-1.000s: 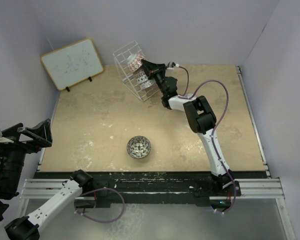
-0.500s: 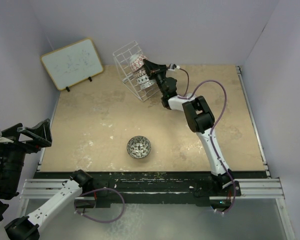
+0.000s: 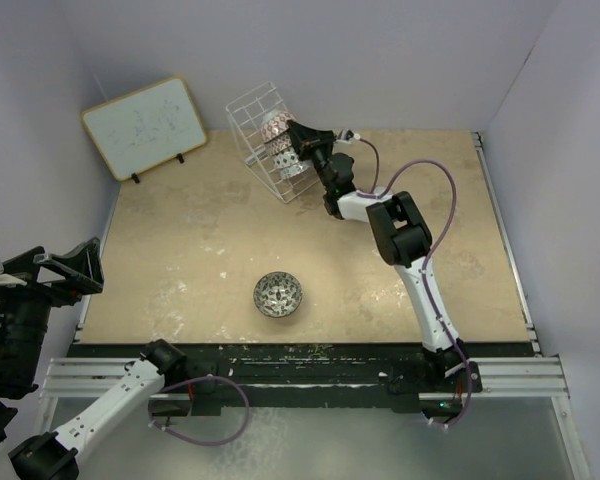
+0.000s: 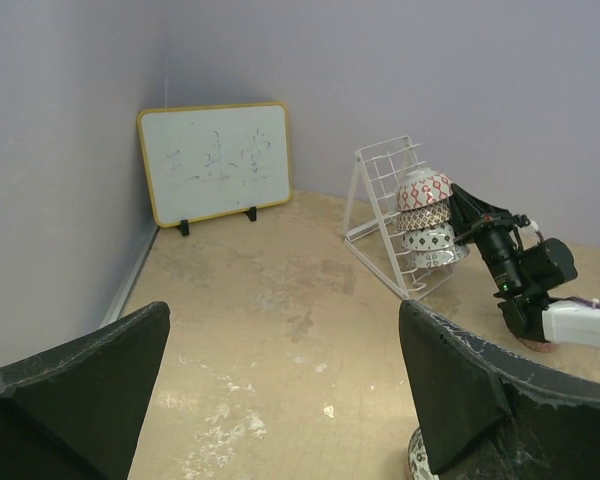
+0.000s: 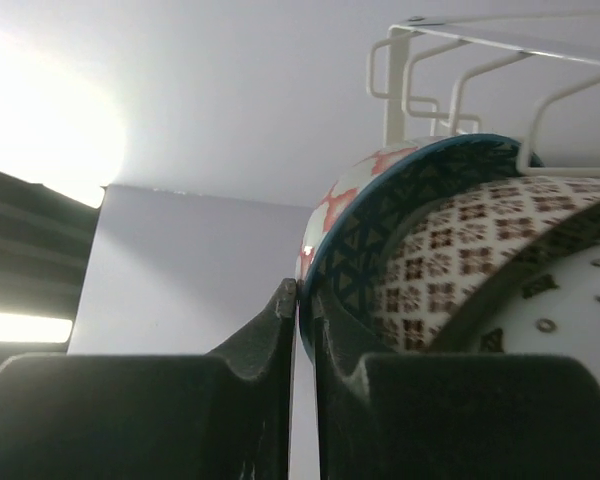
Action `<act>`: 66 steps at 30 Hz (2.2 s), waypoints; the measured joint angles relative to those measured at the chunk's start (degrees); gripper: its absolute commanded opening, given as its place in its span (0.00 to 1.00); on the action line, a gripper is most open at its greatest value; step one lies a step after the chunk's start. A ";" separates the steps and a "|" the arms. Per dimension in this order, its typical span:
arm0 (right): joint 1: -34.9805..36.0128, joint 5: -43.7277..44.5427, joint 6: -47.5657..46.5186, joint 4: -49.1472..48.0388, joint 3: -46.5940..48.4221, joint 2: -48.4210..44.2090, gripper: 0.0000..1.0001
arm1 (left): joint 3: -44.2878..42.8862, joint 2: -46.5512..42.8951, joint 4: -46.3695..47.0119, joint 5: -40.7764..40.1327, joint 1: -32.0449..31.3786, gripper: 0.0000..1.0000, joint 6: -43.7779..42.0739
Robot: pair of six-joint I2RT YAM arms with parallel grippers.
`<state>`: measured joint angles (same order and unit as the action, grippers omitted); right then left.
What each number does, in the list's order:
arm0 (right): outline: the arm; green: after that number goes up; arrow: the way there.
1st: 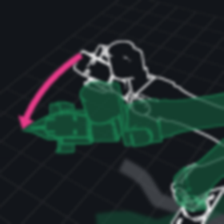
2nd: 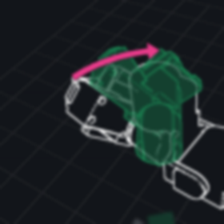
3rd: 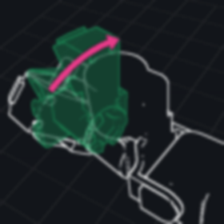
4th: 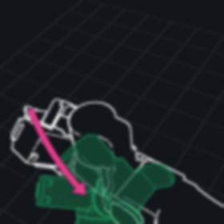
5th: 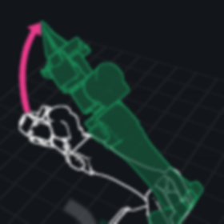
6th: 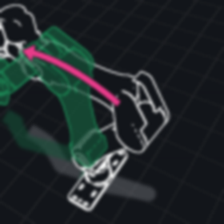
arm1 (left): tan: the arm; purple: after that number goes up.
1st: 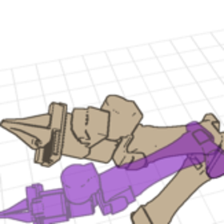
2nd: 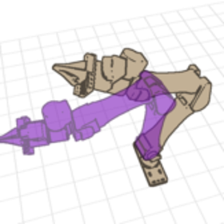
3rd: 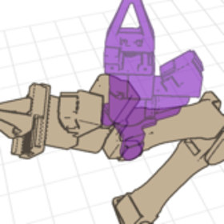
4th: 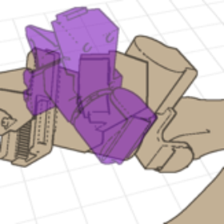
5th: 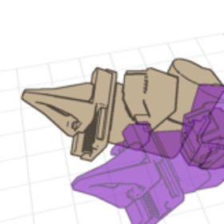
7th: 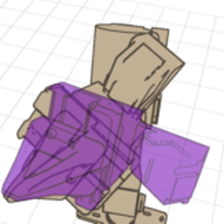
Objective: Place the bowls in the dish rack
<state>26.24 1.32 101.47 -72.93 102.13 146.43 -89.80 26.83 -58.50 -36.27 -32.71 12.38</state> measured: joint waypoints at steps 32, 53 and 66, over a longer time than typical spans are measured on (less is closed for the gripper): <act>-0.44 4.07 -0.33 12.44 -17.20 -16.04 0.45 | 0.00 0.00 -0.02 0.02 -0.11 0.99 0.02; 10.99 -5.01 -42.80 57.09 -27.12 -46.69 0.72 | -0.04 1.14 1.51 1.51 -0.37 0.99 0.31; 35.95 6.73 -66.84 93.83 -24.41 -47.52 0.69 | 0.85 1.88 3.08 2.03 -0.37 0.99 0.46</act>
<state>62.19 8.05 34.63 20.91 77.71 98.91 -88.95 28.71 -55.42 -34.24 -33.08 12.84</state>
